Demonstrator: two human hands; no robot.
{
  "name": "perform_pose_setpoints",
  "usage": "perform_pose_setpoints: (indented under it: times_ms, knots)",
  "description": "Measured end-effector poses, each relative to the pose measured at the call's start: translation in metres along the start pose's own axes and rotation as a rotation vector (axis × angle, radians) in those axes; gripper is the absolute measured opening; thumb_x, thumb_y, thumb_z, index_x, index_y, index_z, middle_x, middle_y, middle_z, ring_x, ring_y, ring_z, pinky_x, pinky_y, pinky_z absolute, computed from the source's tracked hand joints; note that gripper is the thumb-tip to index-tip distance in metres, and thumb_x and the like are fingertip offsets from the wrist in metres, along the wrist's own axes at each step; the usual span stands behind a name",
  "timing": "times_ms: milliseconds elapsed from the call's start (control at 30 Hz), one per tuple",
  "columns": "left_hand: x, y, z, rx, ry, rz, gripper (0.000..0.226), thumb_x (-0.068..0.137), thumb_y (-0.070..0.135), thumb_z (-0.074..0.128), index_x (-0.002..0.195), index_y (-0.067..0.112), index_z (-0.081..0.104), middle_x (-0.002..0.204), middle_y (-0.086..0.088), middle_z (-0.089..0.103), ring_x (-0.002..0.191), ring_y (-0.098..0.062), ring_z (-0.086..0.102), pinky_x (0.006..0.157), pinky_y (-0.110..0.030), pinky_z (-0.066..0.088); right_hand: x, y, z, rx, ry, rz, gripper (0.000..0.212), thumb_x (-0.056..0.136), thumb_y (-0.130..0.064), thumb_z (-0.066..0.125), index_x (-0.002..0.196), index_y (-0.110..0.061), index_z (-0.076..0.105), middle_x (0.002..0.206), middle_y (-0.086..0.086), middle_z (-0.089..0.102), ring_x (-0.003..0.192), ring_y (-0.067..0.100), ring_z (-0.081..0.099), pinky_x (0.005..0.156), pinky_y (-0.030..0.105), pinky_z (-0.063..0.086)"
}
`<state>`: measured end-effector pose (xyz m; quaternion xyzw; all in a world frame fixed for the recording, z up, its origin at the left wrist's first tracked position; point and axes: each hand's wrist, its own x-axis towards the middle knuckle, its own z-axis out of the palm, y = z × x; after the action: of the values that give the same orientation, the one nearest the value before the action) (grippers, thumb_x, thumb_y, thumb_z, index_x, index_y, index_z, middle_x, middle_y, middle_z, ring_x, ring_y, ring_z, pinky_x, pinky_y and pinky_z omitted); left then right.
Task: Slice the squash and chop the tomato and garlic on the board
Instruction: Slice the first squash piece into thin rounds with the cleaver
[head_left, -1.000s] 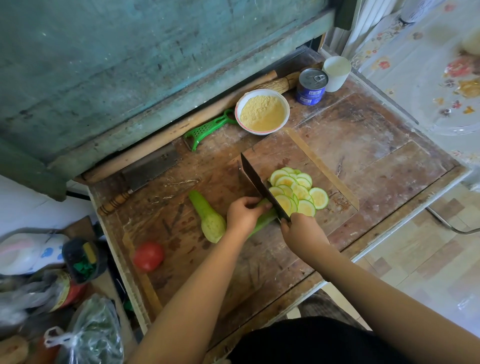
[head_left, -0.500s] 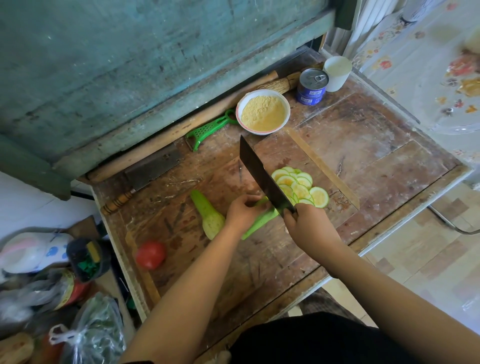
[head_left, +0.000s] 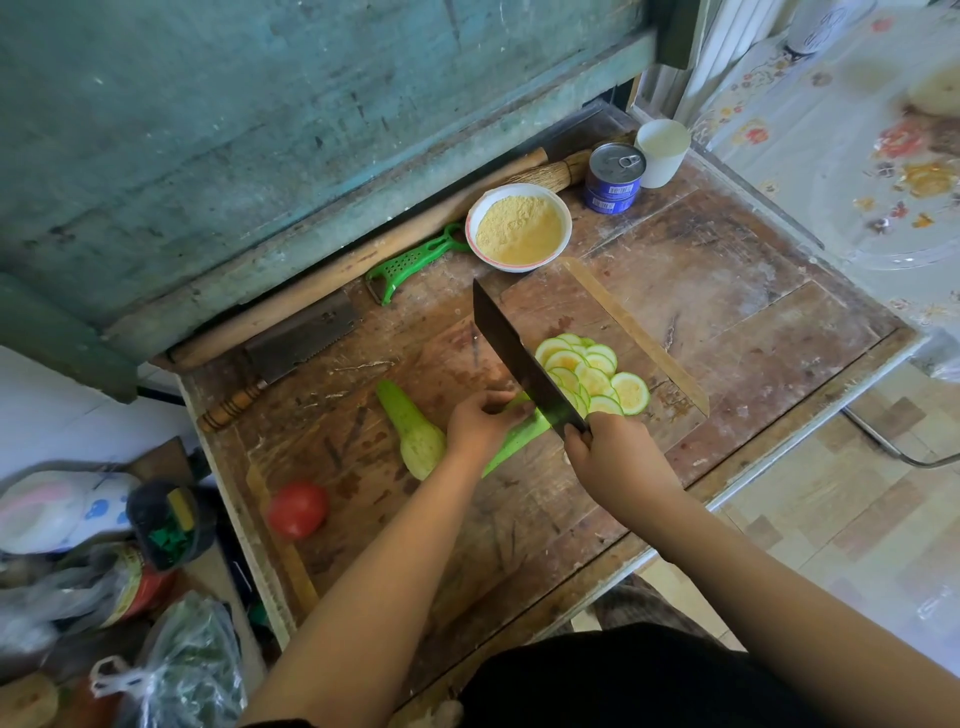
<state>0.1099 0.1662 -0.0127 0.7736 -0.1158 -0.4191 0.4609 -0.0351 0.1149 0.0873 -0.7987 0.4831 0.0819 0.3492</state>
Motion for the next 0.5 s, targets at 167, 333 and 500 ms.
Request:
perform_pose_setpoints:
  times_ms: [167, 333, 500]
  knots:
    - [-0.001, 0.0013, 0.0004, -0.001, 0.0, -0.013, 0.032, 0.073, 0.018, 0.081, 0.099, 0.005, 0.069, 0.098, -0.007, 0.069, 0.091, -0.016, 0.063, 0.087, -0.03, 0.049, -0.0006, -0.0009, 0.0017, -0.024, -0.009, 0.005, 0.041, 0.099, -0.029, 0.041, 0.061, -0.015, 0.038, 0.056, 0.003, 0.043, 0.049, 0.019, 0.041, 0.044, 0.027, 0.027]
    - [-0.003, 0.0022, 0.0004, -0.001, -0.006, -0.014, 0.029, 0.074, 0.017, 0.08, 0.098, 0.007, 0.068, 0.094, -0.005, 0.068, 0.09, -0.017, 0.063, 0.086, -0.031, 0.049, -0.0008, -0.0035, 0.003, -0.064, -0.015, 0.012, 0.04, 0.099, -0.029, 0.039, 0.062, -0.015, 0.038, 0.058, 0.003, 0.044, 0.049, 0.019, 0.041, 0.044, 0.026, 0.027]
    - [-0.0037, 0.0029, -0.0002, 0.022, 0.003, -0.019, 0.029, 0.074, 0.019, 0.081, 0.097, 0.009, 0.067, 0.096, -0.003, 0.067, 0.094, -0.017, 0.062, 0.088, -0.032, 0.049, 0.0075, -0.0014, 0.0097, -0.058, -0.041, 0.036, 0.039, 0.099, -0.03, 0.038, 0.064, -0.013, 0.039, 0.059, 0.004, 0.045, 0.05, 0.02, 0.041, 0.044, 0.026, 0.027]
